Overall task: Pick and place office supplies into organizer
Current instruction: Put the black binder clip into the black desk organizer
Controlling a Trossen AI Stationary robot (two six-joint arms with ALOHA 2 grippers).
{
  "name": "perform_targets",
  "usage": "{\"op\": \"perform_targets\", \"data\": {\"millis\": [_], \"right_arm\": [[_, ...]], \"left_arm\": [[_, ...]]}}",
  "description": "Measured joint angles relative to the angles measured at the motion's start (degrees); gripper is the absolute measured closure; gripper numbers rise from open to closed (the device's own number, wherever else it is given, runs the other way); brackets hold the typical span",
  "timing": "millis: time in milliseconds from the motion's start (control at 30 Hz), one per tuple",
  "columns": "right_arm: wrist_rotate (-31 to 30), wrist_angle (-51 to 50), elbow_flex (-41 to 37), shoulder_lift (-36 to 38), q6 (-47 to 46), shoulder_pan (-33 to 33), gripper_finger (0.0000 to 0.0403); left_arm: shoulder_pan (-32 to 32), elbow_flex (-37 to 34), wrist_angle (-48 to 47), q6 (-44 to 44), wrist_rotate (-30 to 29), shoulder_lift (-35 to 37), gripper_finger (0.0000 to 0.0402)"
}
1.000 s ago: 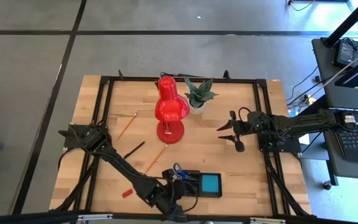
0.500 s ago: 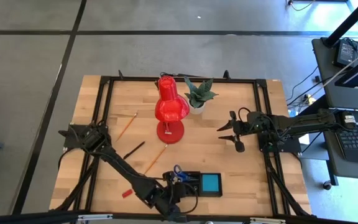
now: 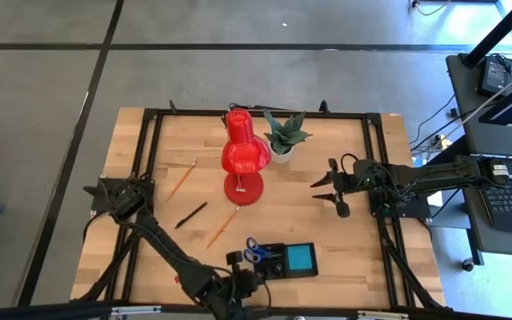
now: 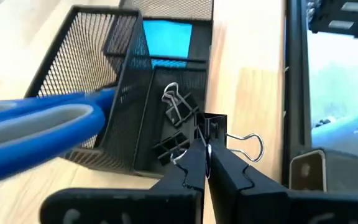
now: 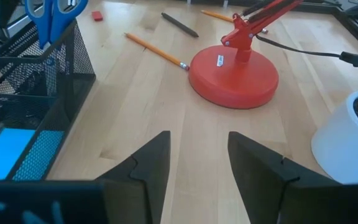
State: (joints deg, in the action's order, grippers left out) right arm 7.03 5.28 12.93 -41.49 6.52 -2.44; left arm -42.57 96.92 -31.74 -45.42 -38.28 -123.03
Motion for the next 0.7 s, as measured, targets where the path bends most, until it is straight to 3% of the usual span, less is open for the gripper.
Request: {"op": "perform_targets", "data": {"millis": [167, 433, 700], "right_arm": [[0.0, 0.0, 0.0, 0.0, -0.2, 0.0, 0.0238], [0.0, 0.0, 0.0, 0.0, -0.2, 0.0, 0.0238], [0.0, 0.0, 0.0, 0.0, -0.2, 0.0, 0.0238]], "left_arm": [[0.0, 0.0, 0.3, -0.1, -0.9, 0.2, 0.0398], [-1.8, -0.1, 0.4, -4.5, -7.0, 0.2, 0.0398], [-2.9, -6.5, 7.9, -9.9, -11.7, 0.2, 0.0398]]}}
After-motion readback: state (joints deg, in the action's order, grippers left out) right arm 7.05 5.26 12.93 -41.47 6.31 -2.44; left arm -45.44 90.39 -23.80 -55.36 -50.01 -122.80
